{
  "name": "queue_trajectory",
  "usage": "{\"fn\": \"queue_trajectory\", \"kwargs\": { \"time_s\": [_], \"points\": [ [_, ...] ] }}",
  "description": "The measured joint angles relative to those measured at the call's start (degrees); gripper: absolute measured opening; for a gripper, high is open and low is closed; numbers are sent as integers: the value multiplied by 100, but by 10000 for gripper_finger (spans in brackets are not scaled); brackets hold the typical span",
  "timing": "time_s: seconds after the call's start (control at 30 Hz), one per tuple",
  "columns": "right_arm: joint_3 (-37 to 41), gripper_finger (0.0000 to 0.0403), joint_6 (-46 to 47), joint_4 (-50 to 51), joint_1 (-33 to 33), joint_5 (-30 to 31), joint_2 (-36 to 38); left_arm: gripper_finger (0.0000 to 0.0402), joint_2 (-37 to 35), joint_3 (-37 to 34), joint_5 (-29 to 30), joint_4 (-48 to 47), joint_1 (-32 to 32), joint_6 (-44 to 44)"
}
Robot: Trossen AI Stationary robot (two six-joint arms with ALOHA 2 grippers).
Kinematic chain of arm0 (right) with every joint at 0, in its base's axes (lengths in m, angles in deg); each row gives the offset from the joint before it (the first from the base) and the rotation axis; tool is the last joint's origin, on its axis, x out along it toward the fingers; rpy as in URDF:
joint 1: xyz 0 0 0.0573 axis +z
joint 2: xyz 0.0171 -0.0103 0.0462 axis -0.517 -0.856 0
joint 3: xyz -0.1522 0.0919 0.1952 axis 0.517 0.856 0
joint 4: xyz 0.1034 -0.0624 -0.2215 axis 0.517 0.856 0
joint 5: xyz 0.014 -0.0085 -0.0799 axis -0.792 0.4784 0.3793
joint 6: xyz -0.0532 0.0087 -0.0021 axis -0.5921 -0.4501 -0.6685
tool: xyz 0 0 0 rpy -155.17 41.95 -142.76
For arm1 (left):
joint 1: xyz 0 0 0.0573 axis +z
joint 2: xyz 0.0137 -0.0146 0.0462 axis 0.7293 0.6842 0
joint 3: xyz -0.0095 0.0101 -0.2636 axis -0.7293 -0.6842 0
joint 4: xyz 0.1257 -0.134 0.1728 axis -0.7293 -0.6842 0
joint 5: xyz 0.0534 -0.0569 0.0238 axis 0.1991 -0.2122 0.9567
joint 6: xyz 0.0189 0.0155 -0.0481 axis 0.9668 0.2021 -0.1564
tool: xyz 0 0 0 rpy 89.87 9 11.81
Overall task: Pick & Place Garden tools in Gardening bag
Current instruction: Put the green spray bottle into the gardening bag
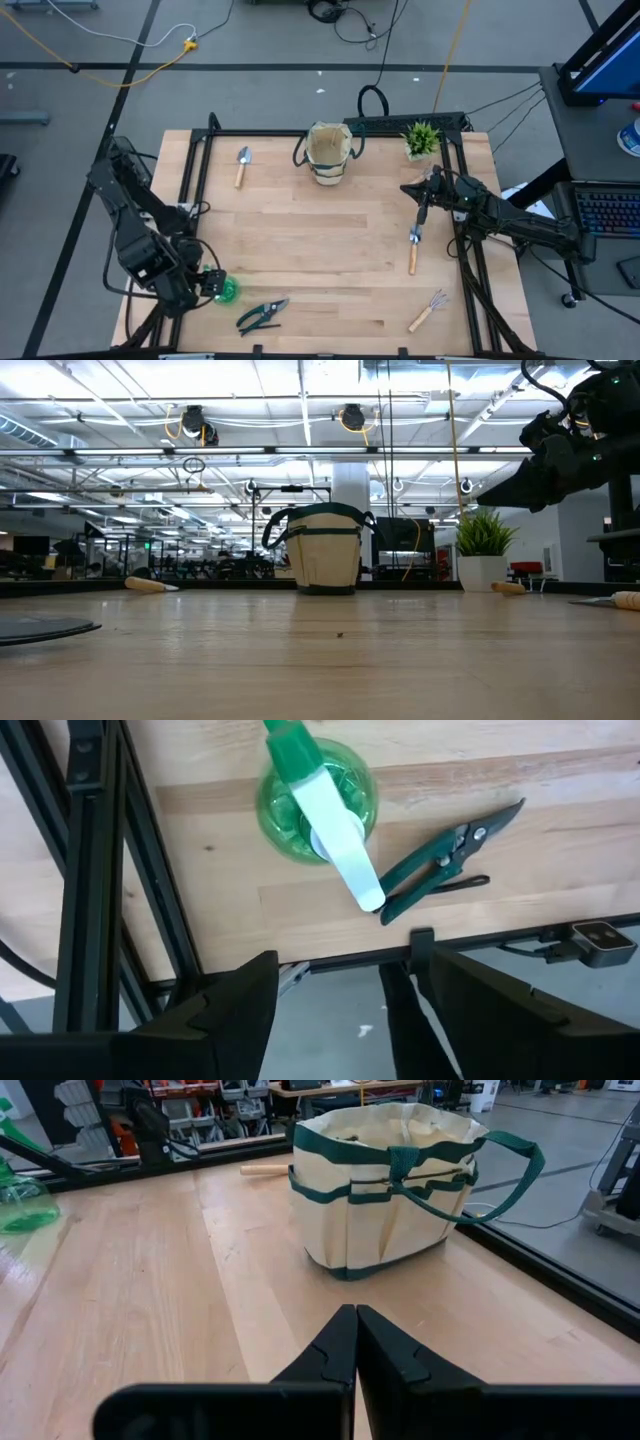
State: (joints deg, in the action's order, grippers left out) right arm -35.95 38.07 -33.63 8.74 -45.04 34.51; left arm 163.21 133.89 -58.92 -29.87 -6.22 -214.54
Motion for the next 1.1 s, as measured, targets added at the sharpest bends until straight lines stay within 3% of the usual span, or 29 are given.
{"fn": "queue_trajectory", "kwargs": {
  "time_s": [0.33, 0.63, 1.1],
  "points": [
    [0, 0, 0, 0, 0, 0, 0, 266, 1, 0, 4, 1, 1, 171],
    [0, 0, 0, 0, 0, 0, 0, 266, 1, 0, 199, 3, 1, 864],
    [0, 0, 1, 0, 0, 0, 0, 266, -1, 0, 252, 153, 1, 602]
  ]
}}
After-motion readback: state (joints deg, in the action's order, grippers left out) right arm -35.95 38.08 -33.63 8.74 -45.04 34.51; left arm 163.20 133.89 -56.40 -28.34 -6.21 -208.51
